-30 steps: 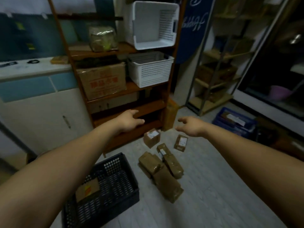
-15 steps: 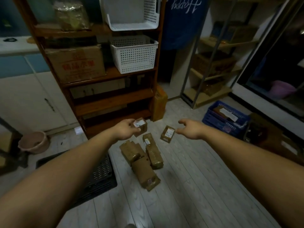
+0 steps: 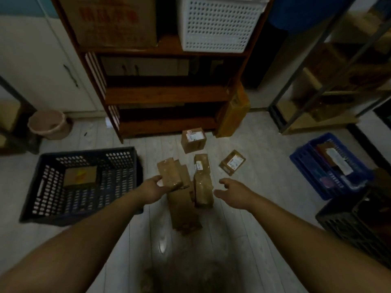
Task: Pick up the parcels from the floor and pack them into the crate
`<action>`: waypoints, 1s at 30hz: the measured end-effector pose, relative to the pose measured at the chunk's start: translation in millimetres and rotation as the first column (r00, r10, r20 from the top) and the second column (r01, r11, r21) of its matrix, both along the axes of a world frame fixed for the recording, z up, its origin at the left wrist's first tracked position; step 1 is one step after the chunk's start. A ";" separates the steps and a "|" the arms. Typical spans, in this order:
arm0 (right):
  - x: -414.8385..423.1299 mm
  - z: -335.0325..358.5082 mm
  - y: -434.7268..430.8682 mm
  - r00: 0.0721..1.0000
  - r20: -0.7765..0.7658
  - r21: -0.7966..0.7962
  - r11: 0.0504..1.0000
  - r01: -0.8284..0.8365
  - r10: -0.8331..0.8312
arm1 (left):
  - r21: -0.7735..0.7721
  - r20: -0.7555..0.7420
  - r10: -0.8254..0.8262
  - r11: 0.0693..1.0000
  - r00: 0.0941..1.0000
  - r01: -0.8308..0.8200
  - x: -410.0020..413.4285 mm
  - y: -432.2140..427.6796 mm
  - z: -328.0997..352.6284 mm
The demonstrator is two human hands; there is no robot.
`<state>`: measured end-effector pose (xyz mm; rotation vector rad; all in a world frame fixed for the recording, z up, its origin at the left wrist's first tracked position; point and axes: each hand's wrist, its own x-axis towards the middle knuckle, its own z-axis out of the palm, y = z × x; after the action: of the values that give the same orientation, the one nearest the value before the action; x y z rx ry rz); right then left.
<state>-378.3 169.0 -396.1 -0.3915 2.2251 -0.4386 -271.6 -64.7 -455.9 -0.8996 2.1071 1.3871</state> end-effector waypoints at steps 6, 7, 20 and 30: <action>-42.4 -138.8 -19.6 0.993 0.118 -0.044 0.999 0.004 0.001 | 0.000 0.117 0.181 0.983 0.976 -0.183 -0.1 6.7 -131.1; -46.1 -165.7 -22.6 0.992 0.127 -0.066 0.998 -0.004 0.012 | -0.014 0.132 0.183 0.983 0.974 -0.183 -2.0 9.6 -156.6; -16.5 -493.2 -37.6 0.964 0.260 -0.034 0.998 0.061 -0.050 | 0.279 0.249 0.339 0.872 0.907 -0.402 -16.6 57.7 -438.3; 39.9 -462.3 -44.1 0.942 0.308 -0.033 0.987 0.155 -0.137 | 0.246 0.286 0.476 0.802 0.832 -0.544 35.5 51.0 -385.4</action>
<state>-338.4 124.9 -858.4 -0.1735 1.9492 -0.6010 -236.1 -13.6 -841.3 -1.4754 1.4675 1.7376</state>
